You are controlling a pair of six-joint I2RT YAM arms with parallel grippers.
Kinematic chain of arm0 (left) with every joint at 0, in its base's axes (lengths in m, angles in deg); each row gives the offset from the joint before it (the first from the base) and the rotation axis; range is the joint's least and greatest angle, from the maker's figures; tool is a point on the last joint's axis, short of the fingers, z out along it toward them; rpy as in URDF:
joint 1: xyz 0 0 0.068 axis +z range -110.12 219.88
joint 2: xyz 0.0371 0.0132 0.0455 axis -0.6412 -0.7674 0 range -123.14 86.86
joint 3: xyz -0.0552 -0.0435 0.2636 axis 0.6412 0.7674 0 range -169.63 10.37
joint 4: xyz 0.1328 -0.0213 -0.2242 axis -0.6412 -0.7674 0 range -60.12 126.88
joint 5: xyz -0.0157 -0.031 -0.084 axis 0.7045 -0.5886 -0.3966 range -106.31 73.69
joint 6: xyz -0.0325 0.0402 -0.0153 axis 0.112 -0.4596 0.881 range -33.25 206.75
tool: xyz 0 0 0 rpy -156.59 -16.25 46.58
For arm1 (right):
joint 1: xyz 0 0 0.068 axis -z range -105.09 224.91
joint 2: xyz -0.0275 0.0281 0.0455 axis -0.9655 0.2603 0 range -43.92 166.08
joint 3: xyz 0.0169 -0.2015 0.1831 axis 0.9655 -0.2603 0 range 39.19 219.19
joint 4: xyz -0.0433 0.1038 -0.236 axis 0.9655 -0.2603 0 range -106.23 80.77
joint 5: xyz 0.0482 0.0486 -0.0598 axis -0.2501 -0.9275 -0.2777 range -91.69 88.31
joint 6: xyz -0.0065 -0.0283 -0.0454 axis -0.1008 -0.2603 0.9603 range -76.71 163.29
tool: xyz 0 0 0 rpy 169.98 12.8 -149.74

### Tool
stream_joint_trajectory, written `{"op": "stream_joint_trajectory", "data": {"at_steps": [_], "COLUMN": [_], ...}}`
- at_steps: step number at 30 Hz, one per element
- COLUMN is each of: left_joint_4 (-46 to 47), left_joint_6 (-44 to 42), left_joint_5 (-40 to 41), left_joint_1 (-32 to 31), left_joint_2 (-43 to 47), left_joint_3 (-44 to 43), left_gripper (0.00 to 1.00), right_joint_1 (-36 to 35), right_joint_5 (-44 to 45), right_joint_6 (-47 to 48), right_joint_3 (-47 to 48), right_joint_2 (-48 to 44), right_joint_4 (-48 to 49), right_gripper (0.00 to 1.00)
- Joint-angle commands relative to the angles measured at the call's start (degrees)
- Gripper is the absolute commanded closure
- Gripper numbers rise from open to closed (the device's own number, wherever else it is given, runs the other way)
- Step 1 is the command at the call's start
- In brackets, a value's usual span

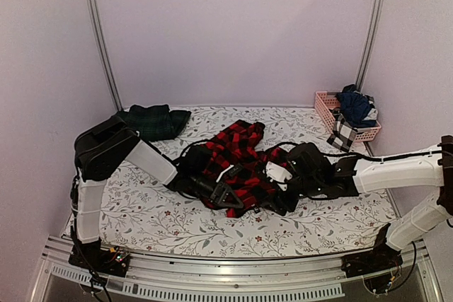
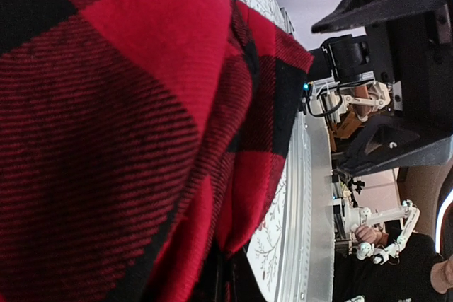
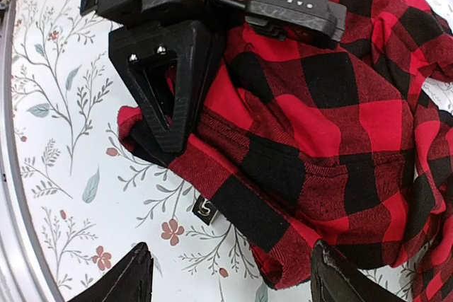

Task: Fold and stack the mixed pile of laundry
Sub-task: Flatten out the crumpled T-shirt at the center of the board.

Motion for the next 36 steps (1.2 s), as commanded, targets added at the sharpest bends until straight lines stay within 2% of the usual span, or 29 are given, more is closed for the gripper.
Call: {"op": "stream_joint_trajectory", "data": {"at_steps": [1,6,10,14,21,24,25,29,31,33,36], "left_joint_4": [-1.38,-1.68,-2.29,-2.53,-3.71,-4.30,-4.83,-5.88,-6.08,-6.05,-5.16], "left_joint_6": [1.18,1.71,2.06,2.99,4.47,5.00,4.61,0.22,-1.67,-2.74,-2.85], "left_joint_5": [-1.89,-3.12,-4.35,-4.59,-2.21,1.26,3.08,8.13,11.76,17.96,30.35], "left_joint_1": [0.78,1.69,2.33,3.42,8.06,11.00,11.60,12.01,11.88,11.97,11.77], "left_joint_2": [-2.36,-2.65,-3.75,-3.91,-2.08,0.80,2.09,9.06,13.68,19.55,31.68], "left_joint_3": [-0.53,-0.64,-1.02,-0.89,0.45,1.66,1.92,3.40,4.93,7.58,13.72], "left_gripper": [1.00,1.00,1.00,1.00,0.95,0.91,0.87,0.59,0.47,0.41,0.23], "right_joint_1": [-3.11,-5.29,-5.63,-5.63,-7.04,-8.49,-8.53,-8.54,-8.49,-8.45,-8.10], "right_joint_5": [11.37,17.60,26.00,29.11,25.25,20.94,19.32,14.42,14.01,13.86,13.46], "right_joint_6": [6.98,11.21,13.18,14.20,12.87,11.70,10.94,5.33,1.61,-1.80,-6.01], "right_joint_3": [-0.86,-0.16,0.66,1.64,0.26,-0.36,-0.32,0.03,1.99,4.44,7.68], "right_joint_2": [2.52,6.59,10.28,12.53,9.42,6.27,5.21,2.63,3.36,5.04,7.98], "right_joint_4": [3.66,3.50,4.56,5.41,4.38,3.92,3.77,4.83,4.35,3.00,1.34], "right_gripper": [0.25,0.25,0.32,0.54,0.97,1.00,1.00,1.00,1.00,1.00,1.00]}}
